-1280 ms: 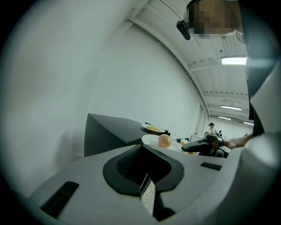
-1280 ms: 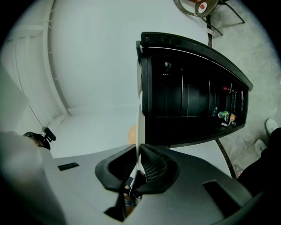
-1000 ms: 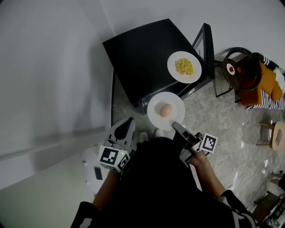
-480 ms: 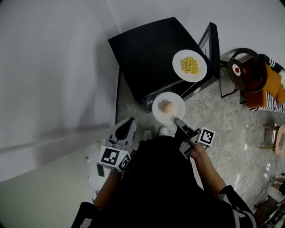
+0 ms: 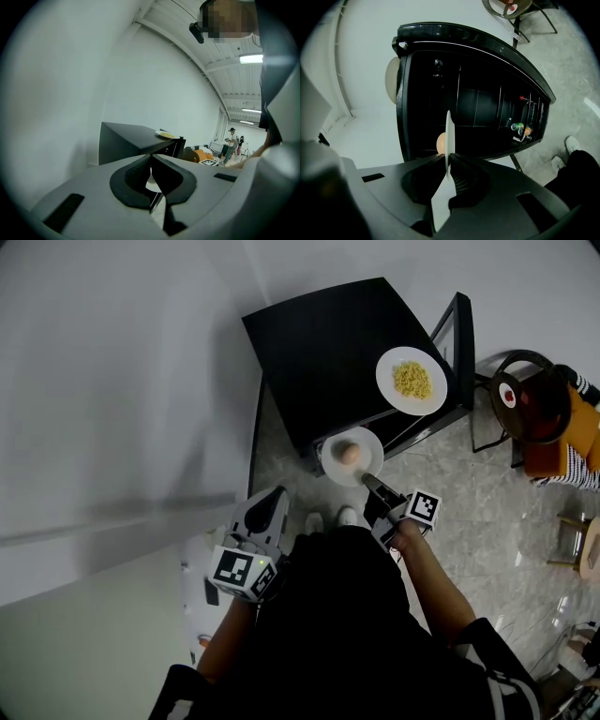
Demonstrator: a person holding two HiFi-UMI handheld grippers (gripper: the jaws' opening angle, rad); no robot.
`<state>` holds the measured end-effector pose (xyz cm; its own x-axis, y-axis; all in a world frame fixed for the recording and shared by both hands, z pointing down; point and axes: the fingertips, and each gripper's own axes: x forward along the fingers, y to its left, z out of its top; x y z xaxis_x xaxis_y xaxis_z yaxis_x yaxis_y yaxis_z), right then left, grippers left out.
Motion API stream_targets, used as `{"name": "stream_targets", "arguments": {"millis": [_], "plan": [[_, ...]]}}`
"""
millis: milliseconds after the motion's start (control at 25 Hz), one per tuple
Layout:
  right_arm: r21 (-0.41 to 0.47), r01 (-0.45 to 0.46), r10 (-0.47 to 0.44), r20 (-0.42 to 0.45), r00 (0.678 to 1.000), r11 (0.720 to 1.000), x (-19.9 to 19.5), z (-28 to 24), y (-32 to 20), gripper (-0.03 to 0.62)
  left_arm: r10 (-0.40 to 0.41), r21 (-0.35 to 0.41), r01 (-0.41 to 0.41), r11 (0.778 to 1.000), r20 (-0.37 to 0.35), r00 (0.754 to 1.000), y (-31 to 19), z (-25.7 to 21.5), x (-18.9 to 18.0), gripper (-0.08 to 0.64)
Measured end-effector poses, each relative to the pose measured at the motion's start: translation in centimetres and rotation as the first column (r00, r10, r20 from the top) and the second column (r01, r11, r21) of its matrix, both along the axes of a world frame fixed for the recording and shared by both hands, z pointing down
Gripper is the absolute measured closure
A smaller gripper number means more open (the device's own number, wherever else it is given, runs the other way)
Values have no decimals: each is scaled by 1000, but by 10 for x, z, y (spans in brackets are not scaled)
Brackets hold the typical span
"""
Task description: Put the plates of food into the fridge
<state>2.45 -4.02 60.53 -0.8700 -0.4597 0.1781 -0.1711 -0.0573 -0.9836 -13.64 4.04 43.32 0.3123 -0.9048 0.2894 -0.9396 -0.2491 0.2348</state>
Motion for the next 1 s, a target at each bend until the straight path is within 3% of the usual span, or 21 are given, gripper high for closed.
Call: {"name": "stream_targets", "arguments": {"millis": [320, 720, 1000], "plan": [[-33, 18, -19, -38, 999, 999, -11, 27, -12, 546, -30, -7, 30, 1000, 10, 1000, 7, -2, -7, 536], [2, 81, -81, 21, 996, 997, -15, 9, -5, 546, -61, -14, 61, 998, 12, 998, 12, 2, -7, 537], [-28, 41, -40, 58, 998, 999, -16, 12, -13, 548, -44, -15, 44, 999, 11, 999, 10, 3, 3, 537]]}}
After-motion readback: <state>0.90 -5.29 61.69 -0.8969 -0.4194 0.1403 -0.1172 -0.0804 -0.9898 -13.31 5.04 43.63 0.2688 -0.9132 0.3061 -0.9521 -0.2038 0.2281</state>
